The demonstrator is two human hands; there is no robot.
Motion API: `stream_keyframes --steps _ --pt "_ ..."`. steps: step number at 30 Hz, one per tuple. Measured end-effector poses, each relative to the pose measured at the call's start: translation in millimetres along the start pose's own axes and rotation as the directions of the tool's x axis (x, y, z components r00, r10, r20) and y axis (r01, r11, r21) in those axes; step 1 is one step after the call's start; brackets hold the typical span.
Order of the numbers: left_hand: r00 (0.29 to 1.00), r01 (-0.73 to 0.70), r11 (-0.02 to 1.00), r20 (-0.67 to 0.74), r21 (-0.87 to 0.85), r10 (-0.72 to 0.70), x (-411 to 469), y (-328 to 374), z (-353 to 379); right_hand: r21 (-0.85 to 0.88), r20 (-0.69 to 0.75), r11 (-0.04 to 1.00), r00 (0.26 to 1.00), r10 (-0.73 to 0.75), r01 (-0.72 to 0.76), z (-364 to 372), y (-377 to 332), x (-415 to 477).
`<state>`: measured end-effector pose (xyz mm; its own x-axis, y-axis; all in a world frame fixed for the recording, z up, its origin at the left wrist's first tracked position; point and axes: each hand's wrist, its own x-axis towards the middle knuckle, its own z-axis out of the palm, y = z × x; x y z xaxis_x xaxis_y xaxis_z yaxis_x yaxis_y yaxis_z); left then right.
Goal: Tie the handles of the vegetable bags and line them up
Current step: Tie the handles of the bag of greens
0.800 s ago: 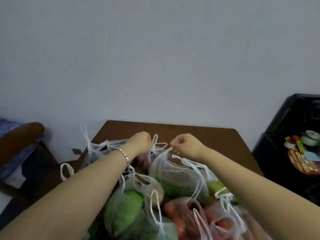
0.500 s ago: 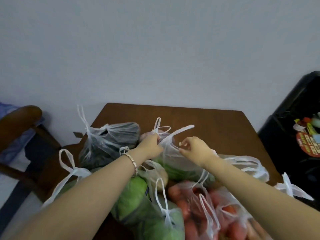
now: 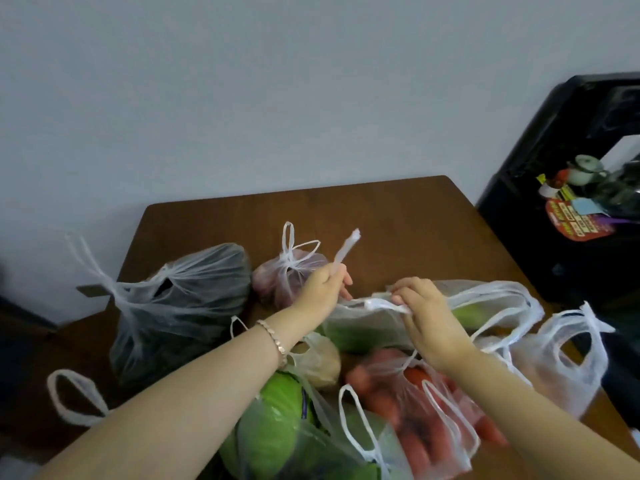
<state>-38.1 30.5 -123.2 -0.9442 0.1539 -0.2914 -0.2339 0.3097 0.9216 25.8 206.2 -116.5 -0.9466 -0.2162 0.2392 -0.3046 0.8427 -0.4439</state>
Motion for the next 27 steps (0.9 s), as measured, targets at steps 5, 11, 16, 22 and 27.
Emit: stream_keyframes --steps 5,11,16,22,27 --pt "0.996 0.053 0.833 -0.025 -0.55 -0.08 -14 -15 -4 0.623 -0.028 0.773 0.984 0.175 -0.12 -10 -31 -11" --pt "0.977 0.201 0.797 0.059 -0.57 -0.203 -30 -22 8 0.62 0.57 0.219 0.624 0.534 -0.753 18 -29 5" --pt "0.996 0.065 0.965 0.074 -0.254 -0.047 -54 -30 35 0.648 0.529 0.193 0.617 0.583 -0.737 36 -22 8" --pt "0.981 0.173 0.975 -0.062 -0.136 -0.182 -49 -24 48 0.731 0.441 0.397 0.829 0.345 -0.555 32 -24 -3" --pt "0.945 0.326 0.919 0.102 -0.221 -0.311 -47 -26 52 0.744 0.39 0.419 0.847 0.361 -0.521 33 -11 -13"
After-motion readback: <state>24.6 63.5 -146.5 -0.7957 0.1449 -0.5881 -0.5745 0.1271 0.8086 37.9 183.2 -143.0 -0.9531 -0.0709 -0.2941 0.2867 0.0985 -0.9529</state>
